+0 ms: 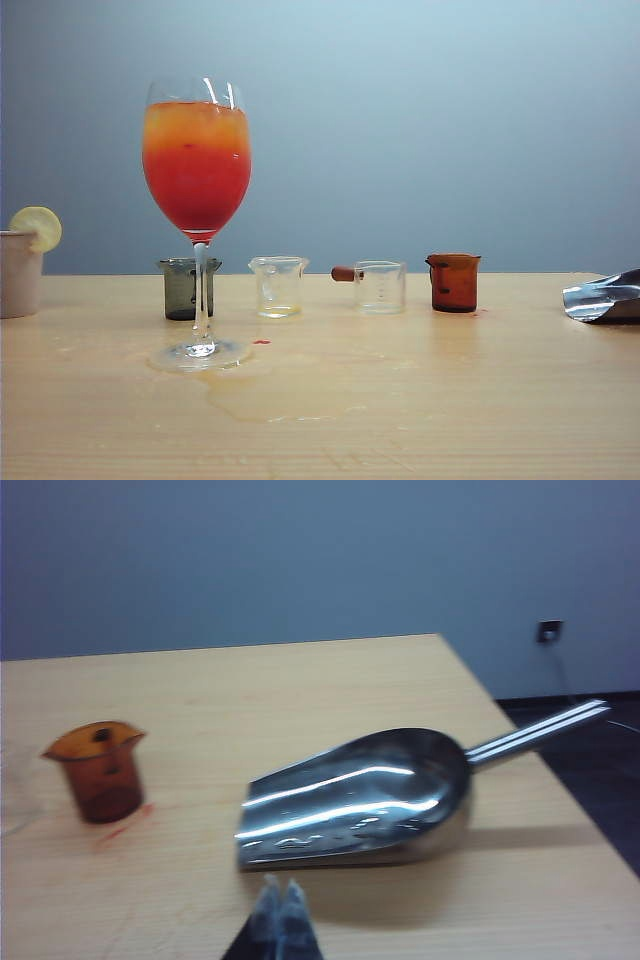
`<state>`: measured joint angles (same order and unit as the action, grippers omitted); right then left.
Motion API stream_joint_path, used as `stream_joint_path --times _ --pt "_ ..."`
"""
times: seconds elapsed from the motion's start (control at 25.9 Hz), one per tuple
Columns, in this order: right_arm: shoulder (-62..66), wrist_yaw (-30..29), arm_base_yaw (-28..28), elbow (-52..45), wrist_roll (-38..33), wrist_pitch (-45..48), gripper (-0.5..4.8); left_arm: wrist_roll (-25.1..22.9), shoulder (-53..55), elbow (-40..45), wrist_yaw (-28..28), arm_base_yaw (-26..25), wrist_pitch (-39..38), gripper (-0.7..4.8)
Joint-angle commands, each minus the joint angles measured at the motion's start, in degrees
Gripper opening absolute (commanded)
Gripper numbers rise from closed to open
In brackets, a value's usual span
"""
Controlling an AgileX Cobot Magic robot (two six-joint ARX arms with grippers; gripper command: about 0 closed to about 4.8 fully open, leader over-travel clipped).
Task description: Pick up the lemon slice from the paper cup on the left and carefully insert it into the rim of the goblet.
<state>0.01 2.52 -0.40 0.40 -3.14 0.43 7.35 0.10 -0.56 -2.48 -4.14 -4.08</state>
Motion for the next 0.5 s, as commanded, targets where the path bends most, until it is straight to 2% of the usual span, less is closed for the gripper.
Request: stream_joint_path --times 0.04,0.5 --pt "0.04 0.7 0.07 -0.22 -0.31 -1.11 -0.01 0.17 0.04 -1.18 -0.33 0.0 0.22 -0.05" --pt "0.04 -0.87 0.09 0.22 -0.39 -1.81 -0.01 0.15 0.07 -7.02 -1.86 0.0 -1.18 -0.05"
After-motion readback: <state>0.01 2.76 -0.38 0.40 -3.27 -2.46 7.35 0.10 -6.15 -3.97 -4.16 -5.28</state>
